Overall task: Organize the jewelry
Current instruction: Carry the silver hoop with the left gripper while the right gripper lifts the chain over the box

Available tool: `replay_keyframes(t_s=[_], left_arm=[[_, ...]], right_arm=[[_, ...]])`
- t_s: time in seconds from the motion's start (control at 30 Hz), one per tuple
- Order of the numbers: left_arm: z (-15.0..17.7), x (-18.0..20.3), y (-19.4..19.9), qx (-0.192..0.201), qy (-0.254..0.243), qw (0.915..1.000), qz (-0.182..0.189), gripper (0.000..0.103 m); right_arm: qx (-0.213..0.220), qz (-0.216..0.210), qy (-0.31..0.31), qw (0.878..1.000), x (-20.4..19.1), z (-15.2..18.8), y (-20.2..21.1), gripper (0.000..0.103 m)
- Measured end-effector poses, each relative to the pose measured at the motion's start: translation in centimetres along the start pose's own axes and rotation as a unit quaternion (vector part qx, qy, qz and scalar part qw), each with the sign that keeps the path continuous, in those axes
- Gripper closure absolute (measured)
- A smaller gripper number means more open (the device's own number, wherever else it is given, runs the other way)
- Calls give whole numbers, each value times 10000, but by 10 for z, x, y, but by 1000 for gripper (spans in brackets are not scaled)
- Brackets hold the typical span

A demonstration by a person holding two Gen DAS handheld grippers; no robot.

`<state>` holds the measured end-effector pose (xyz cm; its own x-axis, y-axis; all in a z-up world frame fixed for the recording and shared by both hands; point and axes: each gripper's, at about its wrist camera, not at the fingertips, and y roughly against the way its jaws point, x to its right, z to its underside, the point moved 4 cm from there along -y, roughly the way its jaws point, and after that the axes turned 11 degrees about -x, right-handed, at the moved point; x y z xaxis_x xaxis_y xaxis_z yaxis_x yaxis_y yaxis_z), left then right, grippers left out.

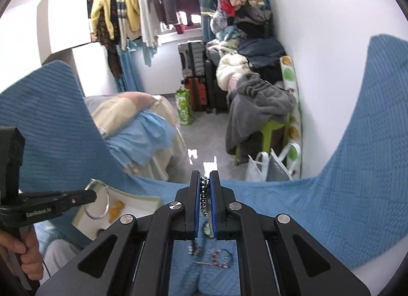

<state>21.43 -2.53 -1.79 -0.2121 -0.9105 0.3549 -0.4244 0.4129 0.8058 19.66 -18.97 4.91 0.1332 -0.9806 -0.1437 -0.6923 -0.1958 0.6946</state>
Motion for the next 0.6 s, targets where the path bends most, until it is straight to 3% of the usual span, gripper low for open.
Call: replay_keyframes(t_s=[0.27, 0.6], left_arm=[[-5, -35, 34, 327, 137, 9993, -111, 100], [12, -86, 32, 208, 360, 9990, -137, 100]], right_arm=[[-37, -286, 283, 9992, -63, -17, -4, 98], [-233, -540, 511, 9970, -121, -13, -29, 98]])
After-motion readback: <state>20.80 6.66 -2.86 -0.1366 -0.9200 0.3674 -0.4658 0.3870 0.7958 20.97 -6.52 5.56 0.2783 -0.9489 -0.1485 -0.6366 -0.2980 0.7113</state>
